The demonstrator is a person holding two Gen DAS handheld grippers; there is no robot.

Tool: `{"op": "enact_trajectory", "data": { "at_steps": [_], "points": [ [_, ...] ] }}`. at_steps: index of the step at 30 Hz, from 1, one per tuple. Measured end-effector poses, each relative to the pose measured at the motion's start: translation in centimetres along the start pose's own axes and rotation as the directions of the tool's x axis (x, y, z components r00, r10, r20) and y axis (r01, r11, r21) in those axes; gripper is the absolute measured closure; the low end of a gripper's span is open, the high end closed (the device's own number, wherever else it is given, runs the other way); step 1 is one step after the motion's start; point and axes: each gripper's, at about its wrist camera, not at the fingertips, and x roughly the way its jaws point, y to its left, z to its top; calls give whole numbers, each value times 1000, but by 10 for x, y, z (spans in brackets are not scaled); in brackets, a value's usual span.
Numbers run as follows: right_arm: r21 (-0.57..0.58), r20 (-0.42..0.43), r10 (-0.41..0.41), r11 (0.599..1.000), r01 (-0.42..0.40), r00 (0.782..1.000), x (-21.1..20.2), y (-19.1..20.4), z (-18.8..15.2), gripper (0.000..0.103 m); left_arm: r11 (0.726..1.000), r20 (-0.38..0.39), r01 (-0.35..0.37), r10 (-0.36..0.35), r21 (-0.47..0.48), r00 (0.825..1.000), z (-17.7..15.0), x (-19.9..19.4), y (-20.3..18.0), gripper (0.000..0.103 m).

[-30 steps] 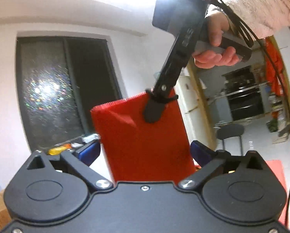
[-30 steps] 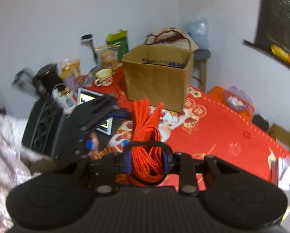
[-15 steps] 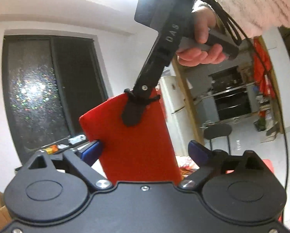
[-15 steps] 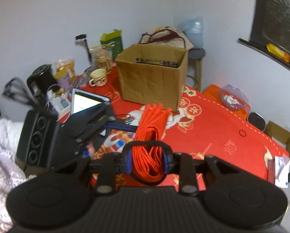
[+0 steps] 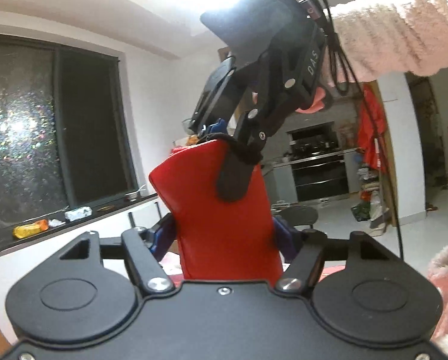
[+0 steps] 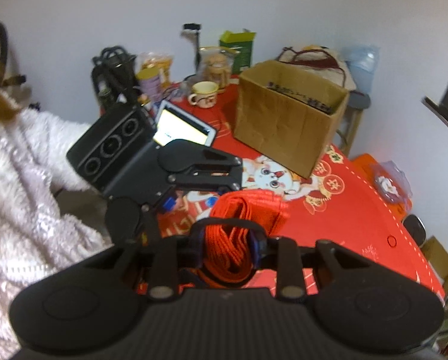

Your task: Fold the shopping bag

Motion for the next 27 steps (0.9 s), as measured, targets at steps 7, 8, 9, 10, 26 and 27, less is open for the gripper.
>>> {"op": "enact_trajectory", "data": {
  "at_steps": [7, 8, 9, 10, 26, 27],
  "points": [
    [37, 7, 56, 998, -56, 998, -1, -4, -3, 74, 999, 31, -7, 5, 48, 1000, -2, -16, -18, 51],
    [56, 6, 55, 997, -55, 998, -2, -3, -4, 74, 999, 37, -9, 7, 47, 999, -2, -17, -20, 51],
    [75, 5, 52, 996, -52, 999, -3, -3, -4, 73, 999, 42, -10, 8, 47, 999, -1, -17, -22, 52],
    [88, 8, 46, 995, -47, 999, -4, -1, -5, 73, 999, 43, -8, 6, 50, 999, 0, -15, -22, 53],
    [316, -109, 78, 948, -40, 991, -28, -11, -2, 62, 991, 78, 31, -41, 132, 996, -7, 3, -25, 59],
    [362, -116, 107, 931, -58, 988, -27, -17, -2, 62, 989, 80, 35, -47, 144, 996, -8, 4, -26, 59]
  ]
}}
